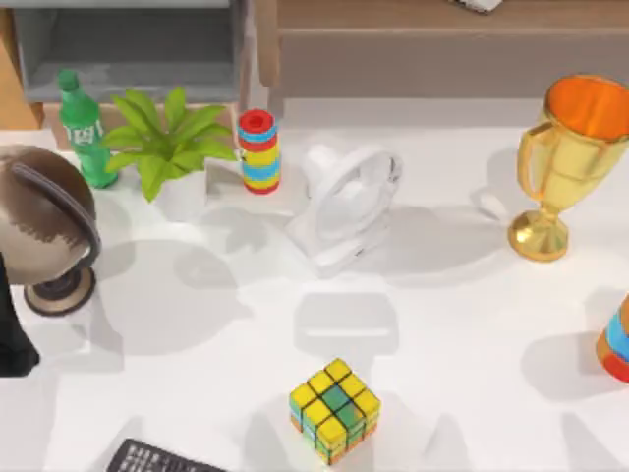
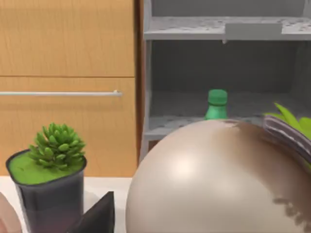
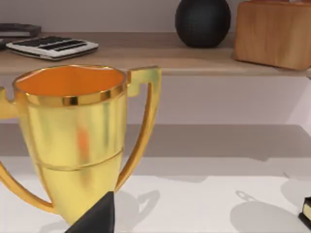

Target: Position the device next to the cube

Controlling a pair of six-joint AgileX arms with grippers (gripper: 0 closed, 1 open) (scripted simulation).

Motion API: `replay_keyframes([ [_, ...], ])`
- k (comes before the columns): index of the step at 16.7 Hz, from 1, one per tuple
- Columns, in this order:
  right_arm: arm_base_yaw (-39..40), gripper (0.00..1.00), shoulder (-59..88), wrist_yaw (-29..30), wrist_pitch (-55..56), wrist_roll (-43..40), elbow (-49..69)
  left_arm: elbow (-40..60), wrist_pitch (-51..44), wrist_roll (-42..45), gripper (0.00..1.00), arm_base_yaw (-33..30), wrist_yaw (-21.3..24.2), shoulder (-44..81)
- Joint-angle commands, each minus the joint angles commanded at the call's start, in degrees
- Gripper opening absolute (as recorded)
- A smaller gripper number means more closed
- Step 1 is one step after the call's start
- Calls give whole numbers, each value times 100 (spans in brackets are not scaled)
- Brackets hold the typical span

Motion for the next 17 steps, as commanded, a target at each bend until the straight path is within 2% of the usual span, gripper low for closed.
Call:
replay_keyframes([
  [3,-53,100,71,3,-55,-64,47,0,0,0,100,0,0,0],
  [6,-431,100,623,11,-458,-541,389,0,0,0,100,0,0,0],
  [10,-1300,100,2171,9,-1432,-1651,1163,0,0,0,100,0,0,0],
  [17,-3083,100,5765,-4,-3519,-3919,2663,0,0,0,100,0,0,0],
])
